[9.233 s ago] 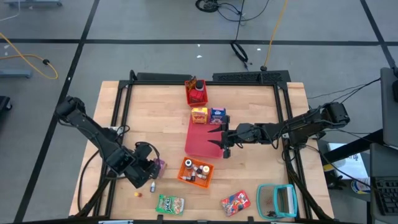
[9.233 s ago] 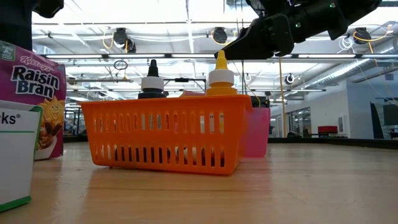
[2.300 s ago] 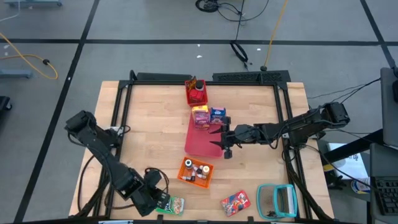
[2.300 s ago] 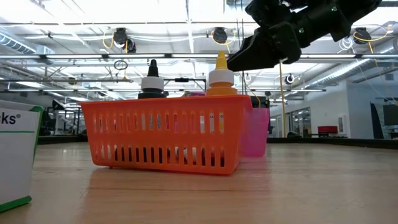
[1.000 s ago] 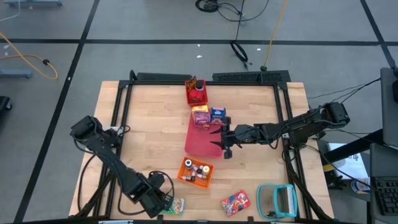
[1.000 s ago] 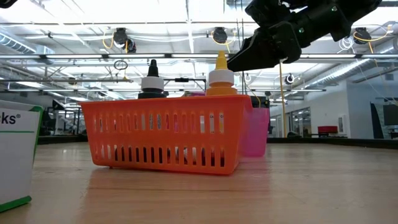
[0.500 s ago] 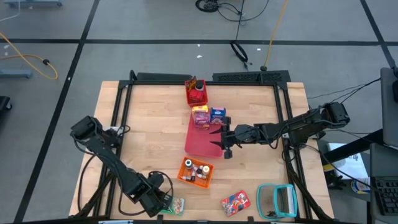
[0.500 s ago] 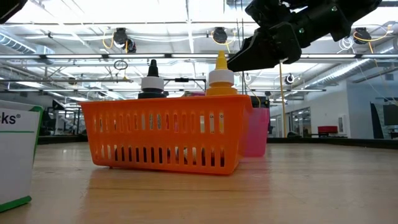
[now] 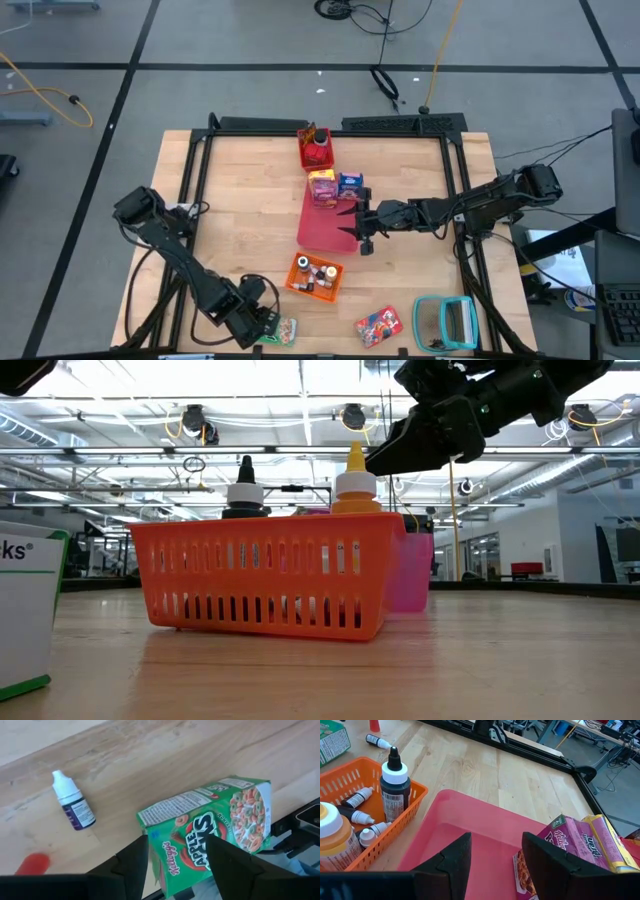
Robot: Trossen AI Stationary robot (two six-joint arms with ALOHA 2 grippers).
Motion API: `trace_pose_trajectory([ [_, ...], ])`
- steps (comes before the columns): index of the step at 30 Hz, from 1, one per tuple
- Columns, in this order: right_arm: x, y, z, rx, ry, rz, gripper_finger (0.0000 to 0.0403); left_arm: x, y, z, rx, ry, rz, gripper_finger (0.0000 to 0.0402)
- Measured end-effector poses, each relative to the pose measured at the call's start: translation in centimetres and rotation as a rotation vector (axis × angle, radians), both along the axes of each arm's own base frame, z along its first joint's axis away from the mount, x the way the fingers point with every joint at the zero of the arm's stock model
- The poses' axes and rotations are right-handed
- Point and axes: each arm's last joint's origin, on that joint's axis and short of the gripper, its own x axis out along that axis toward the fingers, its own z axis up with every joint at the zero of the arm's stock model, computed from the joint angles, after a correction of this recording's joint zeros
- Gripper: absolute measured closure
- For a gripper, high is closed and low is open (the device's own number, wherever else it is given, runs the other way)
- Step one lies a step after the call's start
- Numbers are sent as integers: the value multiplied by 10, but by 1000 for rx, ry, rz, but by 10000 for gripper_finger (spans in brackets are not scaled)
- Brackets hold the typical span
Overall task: Pick & Place Kitchen Items
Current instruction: Put the green cereal box into the pink bin
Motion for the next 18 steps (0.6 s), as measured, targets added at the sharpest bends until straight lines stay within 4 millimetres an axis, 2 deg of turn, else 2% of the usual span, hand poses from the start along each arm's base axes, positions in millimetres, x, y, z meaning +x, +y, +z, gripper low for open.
trace_pose_trajectory([
  [4,0,0,0,0,2,0,234,-2,-2,0,-13,14,-1,201],
  [12,0,0,-1,-2,13,0,234,5,-12,-31,-59,130,-46,201],
  [18,0,0,-1,-2,13,0,234,13,-15,-37,-73,95,-54,205],
])
